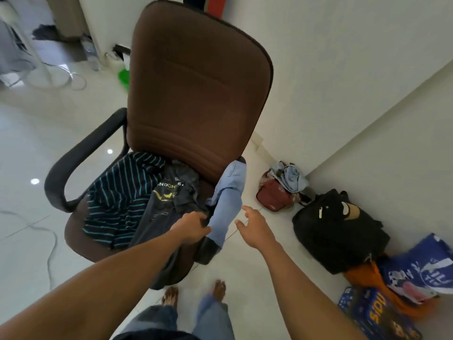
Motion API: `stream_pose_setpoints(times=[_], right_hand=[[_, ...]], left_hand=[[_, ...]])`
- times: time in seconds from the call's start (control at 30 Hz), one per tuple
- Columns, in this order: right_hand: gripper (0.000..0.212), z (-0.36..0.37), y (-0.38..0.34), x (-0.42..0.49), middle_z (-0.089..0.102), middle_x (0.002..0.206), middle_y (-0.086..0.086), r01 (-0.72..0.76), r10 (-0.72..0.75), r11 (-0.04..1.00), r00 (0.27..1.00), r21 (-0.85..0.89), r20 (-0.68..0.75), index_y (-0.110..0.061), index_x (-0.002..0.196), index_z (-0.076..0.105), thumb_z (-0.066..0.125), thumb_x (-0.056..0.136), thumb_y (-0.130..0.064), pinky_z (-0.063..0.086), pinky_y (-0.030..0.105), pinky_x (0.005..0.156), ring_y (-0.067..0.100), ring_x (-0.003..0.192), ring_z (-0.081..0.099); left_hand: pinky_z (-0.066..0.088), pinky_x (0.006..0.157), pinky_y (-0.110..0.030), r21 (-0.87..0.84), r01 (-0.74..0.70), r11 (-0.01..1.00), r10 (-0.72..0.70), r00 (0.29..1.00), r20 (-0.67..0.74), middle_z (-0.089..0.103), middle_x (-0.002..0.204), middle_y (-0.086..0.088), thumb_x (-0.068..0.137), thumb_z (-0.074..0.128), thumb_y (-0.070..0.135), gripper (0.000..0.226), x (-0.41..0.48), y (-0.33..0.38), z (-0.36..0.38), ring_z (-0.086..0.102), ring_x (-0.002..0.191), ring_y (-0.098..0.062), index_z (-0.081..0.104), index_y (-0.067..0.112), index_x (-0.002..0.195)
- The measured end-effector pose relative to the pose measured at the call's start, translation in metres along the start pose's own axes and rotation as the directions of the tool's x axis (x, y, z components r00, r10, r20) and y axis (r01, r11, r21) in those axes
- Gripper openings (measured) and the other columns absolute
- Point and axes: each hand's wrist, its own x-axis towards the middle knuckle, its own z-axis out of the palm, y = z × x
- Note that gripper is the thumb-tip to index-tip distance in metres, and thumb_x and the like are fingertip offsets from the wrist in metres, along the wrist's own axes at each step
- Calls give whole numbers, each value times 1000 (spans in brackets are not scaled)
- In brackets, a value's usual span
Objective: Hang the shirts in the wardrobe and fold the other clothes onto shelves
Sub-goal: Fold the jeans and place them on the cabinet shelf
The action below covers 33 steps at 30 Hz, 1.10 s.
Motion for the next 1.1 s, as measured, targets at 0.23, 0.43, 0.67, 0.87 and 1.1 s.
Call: stream_pose_setpoints(times=[0.23, 0.43, 0.67, 0.87, 1.1], right_hand=[[59, -25, 17, 110, 45, 149, 11, 128, -107, 985, 979, -117, 173, -21, 152, 33, 55, 99, -37, 45, 42, 104, 28, 132, 49], [63, -29, 26, 188, 37, 152, 12, 310, -243, 939, 905, -150, 349, -21, 151, 36, 63, 96, -35, 41, 38, 106, 30, 134, 46], [89, -40, 28, 266, 2, 163, 15, 425, -302, 856, 873, -295, 383, -35, 156, 21, 73, 84, -49, 32, 53, 114, 38, 148, 14], [126, -33, 18, 288, 6, 165, 12, 422, -249, 836, 861, -351, 444, -42, 155, 5, 77, 58, -76, 4, 66, 115, 36, 152, 3], [100, -27, 26, 272, 45, 134, 14, 482, -332, 846, 810, -227, 483, -37, 147, 31, 88, 66, -47, 44, 43, 99, 36, 120, 52]], left_hand=[[53, 76, -31, -97, 156, 983, -156, 988, 6, 68, 105, 0, 85, 58, 49, 40, 63, 10, 24, 62, 88, -17, 65, 23, 115], [55, 84, -33, -249, 340, 907, -347, 938, 15, 67, 111, -1, 90, 58, 43, 36, 94, 24, 49, 64, 98, -21, 61, 24, 121], [46, 93, -34, -440, 452, 776, -498, 867, 13, 62, 129, -6, 96, 55, 47, 48, 120, 35, 68, 59, 116, -27, 58, 17, 133], [43, 83, -26, -517, 417, 748, -540, 835, -108, 63, 111, 1, 90, 70, 34, 36, 124, 29, 69, 57, 102, -17, 66, 17, 122], [41, 64, -21, -563, 361, 743, -543, 817, -193, 63, 89, 4, 88, 74, 25, 10, 114, 20, 73, 58, 85, -16, 71, 18, 94]])
